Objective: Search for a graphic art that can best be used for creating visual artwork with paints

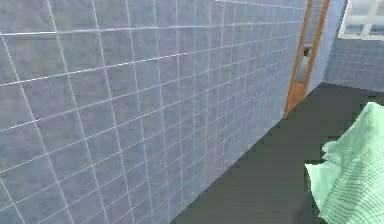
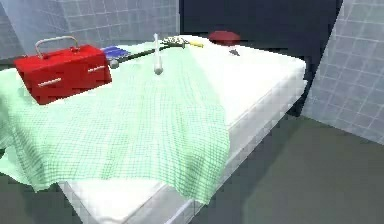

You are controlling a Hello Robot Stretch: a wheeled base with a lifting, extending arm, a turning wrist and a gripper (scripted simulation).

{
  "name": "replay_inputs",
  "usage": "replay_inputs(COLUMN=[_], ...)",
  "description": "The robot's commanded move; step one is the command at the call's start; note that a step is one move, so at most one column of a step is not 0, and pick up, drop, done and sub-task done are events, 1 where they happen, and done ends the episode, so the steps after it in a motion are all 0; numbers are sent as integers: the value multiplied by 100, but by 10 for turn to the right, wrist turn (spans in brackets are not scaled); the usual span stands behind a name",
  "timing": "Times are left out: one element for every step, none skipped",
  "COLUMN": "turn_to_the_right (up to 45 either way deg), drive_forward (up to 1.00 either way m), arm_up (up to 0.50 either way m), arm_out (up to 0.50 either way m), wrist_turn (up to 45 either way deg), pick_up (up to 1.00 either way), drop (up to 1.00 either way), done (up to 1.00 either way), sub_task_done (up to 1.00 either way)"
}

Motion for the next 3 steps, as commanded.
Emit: replay_inputs(turn_to_the_right=[0, 420, 0], drive_forward=[55, 0, 100], arm_up=[0, 0, 0], arm_out=[0, 0, 0], wrist_turn=[0, 0, 0], pick_up=[0, 0, 0], drop=[0, 0, 0], done=[0, 0, 0], sub_task_done=[0, 0, 0])
